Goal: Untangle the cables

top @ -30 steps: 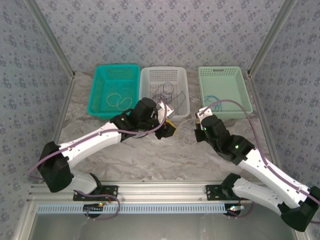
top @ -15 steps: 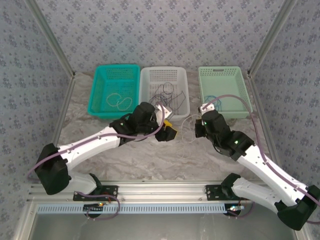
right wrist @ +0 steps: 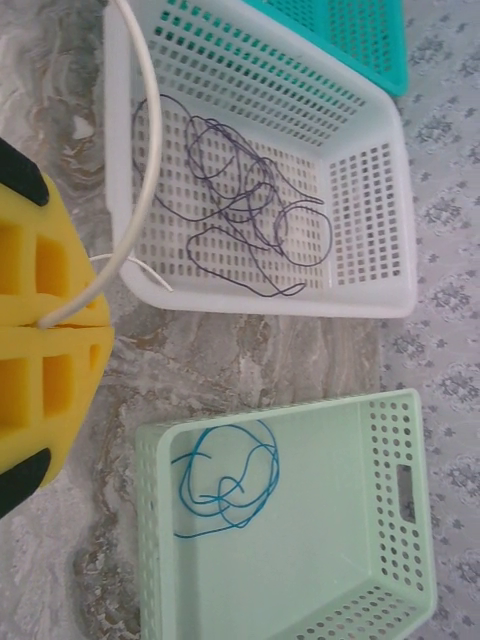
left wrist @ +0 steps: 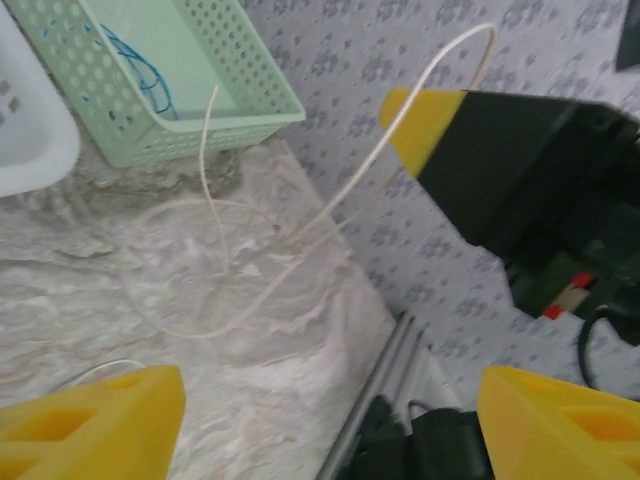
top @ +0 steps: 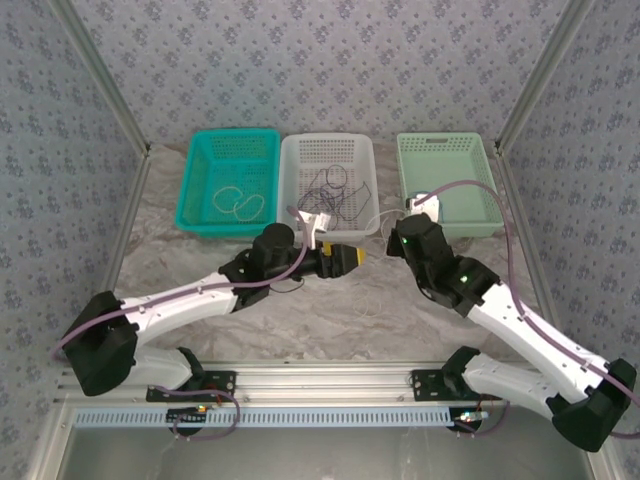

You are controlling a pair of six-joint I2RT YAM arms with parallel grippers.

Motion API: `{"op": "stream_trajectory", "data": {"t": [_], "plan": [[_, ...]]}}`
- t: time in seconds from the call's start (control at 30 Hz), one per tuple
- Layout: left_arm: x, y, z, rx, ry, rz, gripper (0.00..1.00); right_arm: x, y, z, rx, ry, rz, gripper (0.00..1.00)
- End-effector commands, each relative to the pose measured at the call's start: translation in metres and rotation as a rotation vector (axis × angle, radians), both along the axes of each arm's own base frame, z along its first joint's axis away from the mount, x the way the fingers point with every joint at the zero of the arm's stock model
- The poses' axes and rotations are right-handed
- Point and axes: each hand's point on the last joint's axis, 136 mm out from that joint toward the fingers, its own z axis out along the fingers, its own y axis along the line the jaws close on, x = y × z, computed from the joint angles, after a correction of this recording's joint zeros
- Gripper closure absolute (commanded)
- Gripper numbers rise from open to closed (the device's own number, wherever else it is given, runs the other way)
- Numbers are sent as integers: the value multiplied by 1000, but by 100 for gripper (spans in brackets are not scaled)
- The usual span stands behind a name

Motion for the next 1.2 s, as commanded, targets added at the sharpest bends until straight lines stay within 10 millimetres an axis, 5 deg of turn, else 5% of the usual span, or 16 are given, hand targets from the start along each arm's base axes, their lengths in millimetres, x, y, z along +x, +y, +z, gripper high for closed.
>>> {"op": "stream_trajectory", "data": {"t": [0.0,0.53,0.87,1.17], "plan": [[2,-3,45,-233,72,26,19,10,-1,12,47,-76,-75,100],[34,-9,36,-574,350,122,7,23,16,12,26,-132,-125,100],[53,7,30,-702,359,255,2,22,18,8,34,-133,-128,100],[65,1,26,-751,395,283,2,19,26,10,72,-136,-110,100]]}}
